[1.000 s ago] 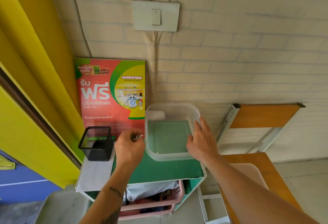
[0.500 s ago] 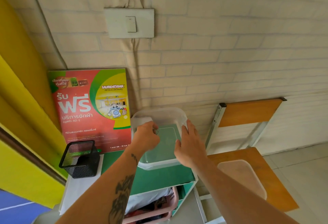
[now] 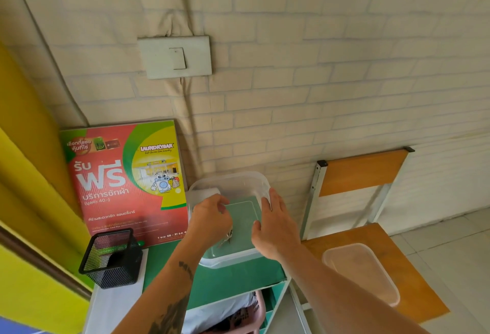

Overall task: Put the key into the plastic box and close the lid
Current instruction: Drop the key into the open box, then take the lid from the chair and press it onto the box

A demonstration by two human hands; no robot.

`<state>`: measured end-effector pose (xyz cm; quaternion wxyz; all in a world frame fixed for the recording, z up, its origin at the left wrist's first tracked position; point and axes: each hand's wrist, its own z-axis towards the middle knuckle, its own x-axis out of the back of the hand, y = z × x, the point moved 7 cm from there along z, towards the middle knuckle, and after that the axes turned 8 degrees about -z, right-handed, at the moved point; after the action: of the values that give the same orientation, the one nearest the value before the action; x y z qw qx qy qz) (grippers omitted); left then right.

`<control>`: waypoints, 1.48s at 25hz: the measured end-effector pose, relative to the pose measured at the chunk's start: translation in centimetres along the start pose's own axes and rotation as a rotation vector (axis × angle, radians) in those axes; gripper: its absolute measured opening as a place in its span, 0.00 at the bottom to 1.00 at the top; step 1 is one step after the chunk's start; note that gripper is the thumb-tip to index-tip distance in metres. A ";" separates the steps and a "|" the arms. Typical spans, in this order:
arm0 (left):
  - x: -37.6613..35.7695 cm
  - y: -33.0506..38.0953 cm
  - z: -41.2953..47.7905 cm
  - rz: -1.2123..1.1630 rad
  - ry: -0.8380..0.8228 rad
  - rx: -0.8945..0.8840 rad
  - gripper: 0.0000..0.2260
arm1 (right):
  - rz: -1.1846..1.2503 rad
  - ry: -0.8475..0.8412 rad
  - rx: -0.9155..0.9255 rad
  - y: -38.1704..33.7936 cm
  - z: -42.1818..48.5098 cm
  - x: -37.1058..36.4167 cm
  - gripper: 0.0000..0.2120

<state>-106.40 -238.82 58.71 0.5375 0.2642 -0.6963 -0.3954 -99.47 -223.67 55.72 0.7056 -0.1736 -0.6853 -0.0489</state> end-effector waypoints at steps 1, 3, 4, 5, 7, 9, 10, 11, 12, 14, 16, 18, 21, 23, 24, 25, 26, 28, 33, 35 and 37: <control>0.3 0.1 -0.4 -0.046 0.022 0.005 0.12 | 0.010 -0.016 0.006 0.0 0.1 0.1 0.32; 0.8 0.4 -1.2 -0.127 0.049 0.016 0.11 | 0.081 -0.060 0.023 0.1 0.2 0.5 0.31; 0.9 0.7 -1.7 -0.160 0.057 0.018 0.11 | 0.146 -0.083 0.029 0.2 0.2 0.9 0.30; 0.9 1.0 -2.2 -0.192 0.061 0.021 0.11 | 0.209 -0.091 0.037 0.4 0.1 1.4 0.30; 0.3 1.9 -3.0 -0.268 0.058 0.029 0.11 | 0.286 -0.076 0.044 1.1 -0.2 2.8 0.29; -0.8 3.4 -3.7 -0.326 0.050 0.018 0.11 | 0.328 -0.064 0.042 2.4 -0.8 4.3 0.29; -1.5 4.4 -4.1 -0.346 0.043 0.003 0.11 | 0.345 -0.069 0.044 3.4 -1.2 4.8 0.29; -2.5 5.5 -4.3 -0.365 0.032 -0.014 0.11 | 0.362 -0.074 0.050 4.5 -1.6 5.5 0.29; -3.4 6.5 -4.7 -0.382 0.018 -0.029 0.11 | 0.379 -0.084 0.047 5.8 -2.1 6.0 0.29; -6.5 8.7 -5.3 -0.398 -0.014 -0.053 0.12 | 0.402 -0.089 0.028 9.8 -3.4 6.8 0.27; -10.0 10.3 -5.7 -0.407 -0.036 -0.054 0.13 | 0.409 -0.108 0.001 14.4 -4.5 7.0 0.26; -14.4 11.8 -6.2 -0.396 -0.056 -0.045 0.14 | 0.398 -0.151 -0.042 19.6 -5.2 6.4 0.26; -21.7 13.3 -7.4 -0.369 -0.088 0.005 0.14 | 0.378 -0.209 -0.107 27.6 -5.4 4.5 0.24; -26.0 13.0 -7.9 -0.388 -0.085 0.103 0.12 | 0.372 -0.252 -0.132 31.7 -5.4 2.9 0.27; -28.1 12.7 -8.3 -0.389 -0.074 0.159 0.11 | 0.365 -0.278 -0.134 33.7 -5.6 2.0 0.28; -30.1 12.2 -8.5 -0.375 -0.071 0.204 0.11 | 0.361 -0.303 -0.141 35.4 -5.8 1.1 0.28; -31.8 11.8 -8.9 -0.353 -0.082 0.232 0.10 | 0.360 -0.327 -0.152 36.9 -6.2 0.1 0.28; -35.2 10.6 -9.5 -0.298 -0.117 0.245 0.11 | 0.351 -0.364 -0.174 39.5 -6.8 -1.6 0.27; -42.5 5.4 -9.4 0.003 -0.163 0.221 0.20 | 0.281 -0.394 -0.199 44.2 -7.3 -7.9 0.26; -45.9 2.8 -8.5 0.130 -0.162 0.186 0.23 | 0.237 -0.382 -0.208 45.8 -6.7 -11.9 0.25; -49.4 -0.4 -7.0 0.250 -0.149 0.124 0.27 | 0.193 -0.348 -0.176 47.1 -5.3 -16.2 0.24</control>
<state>-85.74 -201.75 32.45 0.5121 0.1782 -0.7848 -0.3001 -80.86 -184.05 31.44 0.5603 -0.3051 -0.7700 -0.0104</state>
